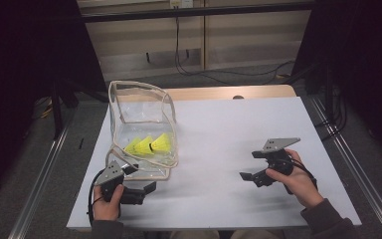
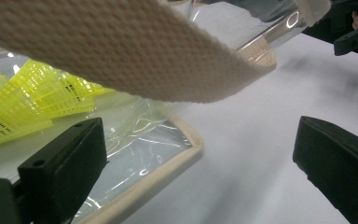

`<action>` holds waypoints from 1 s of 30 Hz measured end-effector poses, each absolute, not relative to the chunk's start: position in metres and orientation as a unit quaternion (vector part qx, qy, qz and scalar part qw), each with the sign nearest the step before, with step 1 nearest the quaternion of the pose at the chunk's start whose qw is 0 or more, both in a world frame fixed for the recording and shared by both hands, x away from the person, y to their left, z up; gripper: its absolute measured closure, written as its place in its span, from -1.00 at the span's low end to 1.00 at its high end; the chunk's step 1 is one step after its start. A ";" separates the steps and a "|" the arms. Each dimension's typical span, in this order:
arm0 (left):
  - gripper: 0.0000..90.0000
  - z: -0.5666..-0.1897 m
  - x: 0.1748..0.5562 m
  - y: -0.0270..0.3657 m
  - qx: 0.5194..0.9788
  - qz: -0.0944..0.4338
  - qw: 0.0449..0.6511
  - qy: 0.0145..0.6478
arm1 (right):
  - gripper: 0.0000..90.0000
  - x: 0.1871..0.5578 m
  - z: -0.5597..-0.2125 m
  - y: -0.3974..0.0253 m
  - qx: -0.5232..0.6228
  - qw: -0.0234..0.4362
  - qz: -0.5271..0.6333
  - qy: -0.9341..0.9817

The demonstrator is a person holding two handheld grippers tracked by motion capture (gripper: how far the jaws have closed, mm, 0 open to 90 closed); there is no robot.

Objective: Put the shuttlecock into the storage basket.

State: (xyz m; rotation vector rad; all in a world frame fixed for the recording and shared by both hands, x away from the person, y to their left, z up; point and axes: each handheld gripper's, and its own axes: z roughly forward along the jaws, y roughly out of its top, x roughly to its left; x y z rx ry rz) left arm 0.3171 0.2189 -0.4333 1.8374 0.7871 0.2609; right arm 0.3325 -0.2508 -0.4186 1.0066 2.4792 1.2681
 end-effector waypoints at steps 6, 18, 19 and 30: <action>-0.94 -0.433 0.317 0.219 0.771 0.110 0.533 0.330 | -0.84 0.330 -0.422 -0.254 0.340 0.092 0.426 0.833; -0.94 -0.433 0.317 0.219 0.771 0.110 0.533 0.331 | -0.84 0.325 -0.428 -0.260 0.343 0.093 0.426 0.832; -0.94 -0.433 0.317 0.219 0.771 0.110 0.532 0.331 | -0.84 0.325 -0.428 -0.260 0.343 0.094 0.426 0.832; -0.94 -0.433 0.318 0.219 0.771 0.111 0.533 0.330 | -0.84 0.321 -0.433 -0.264 0.342 0.096 0.423 0.834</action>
